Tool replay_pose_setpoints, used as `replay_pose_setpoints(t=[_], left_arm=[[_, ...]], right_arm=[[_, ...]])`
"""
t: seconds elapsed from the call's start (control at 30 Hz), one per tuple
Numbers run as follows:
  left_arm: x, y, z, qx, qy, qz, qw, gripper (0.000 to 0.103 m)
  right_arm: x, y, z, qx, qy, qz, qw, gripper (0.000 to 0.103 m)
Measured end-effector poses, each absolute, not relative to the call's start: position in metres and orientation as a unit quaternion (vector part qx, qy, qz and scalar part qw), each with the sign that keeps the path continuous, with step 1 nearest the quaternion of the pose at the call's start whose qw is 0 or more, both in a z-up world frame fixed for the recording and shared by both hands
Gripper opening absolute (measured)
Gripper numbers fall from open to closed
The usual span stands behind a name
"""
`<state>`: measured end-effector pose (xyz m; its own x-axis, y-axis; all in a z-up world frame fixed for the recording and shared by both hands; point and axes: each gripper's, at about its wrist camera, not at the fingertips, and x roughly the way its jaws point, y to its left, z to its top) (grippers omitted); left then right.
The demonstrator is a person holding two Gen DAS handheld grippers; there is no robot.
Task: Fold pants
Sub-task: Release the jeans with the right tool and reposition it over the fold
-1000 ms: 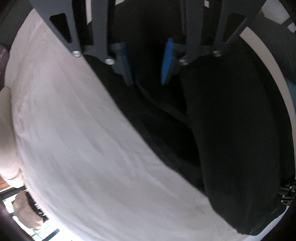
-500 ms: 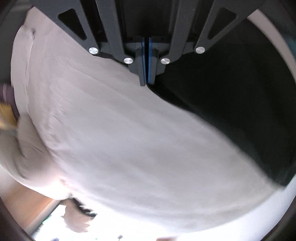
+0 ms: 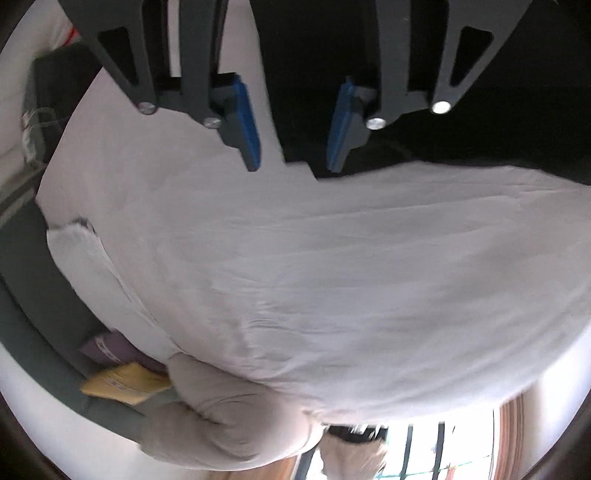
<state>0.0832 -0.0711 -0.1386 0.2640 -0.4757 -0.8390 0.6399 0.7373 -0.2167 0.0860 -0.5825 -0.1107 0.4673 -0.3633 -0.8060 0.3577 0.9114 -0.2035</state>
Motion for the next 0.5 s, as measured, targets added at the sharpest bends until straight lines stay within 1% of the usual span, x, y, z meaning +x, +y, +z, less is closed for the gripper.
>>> replay_pose_setpoints(t=[0.1, 0.13, 0.23, 0.3, 0.43, 0.5], left_arm=[[0.073, -0.087, -0.129, 0.092, 0.475, -0.370, 0.793, 0.011], [0.071, -0.091, -0.128, 0.094, 0.471, -0.374, 0.793, 0.011], [0.069, -0.099, -0.131, 0.099, 0.478, -0.371, 0.790, 0.011], [0.071, -0.102, -0.139, 0.094, 0.488, -0.366, 0.786, 0.011], [0.068, -0.108, -0.146, 0.091, 0.494, -0.363, 0.785, 0.011], [0.067, -0.110, -0.146, 0.093, 0.494, -0.363, 0.784, 0.011]], right_arm=[[0.047, -0.598, -0.100, 0.071, 0.447, -0.215, 0.866, 0.050], [0.048, -0.608, -0.102, 0.096, 0.443, -0.222, 0.863, 0.050], [0.010, -0.626, -0.108, 0.198, 0.421, -0.244, 0.851, 0.050], [0.001, -0.621, -0.116, 0.215, 0.429, -0.250, 0.841, 0.050], [0.013, -0.596, -0.134, 0.190, 0.456, -0.181, 0.850, 0.050], [0.015, -0.601, -0.141, 0.220, 0.457, -0.182, 0.842, 0.050]])
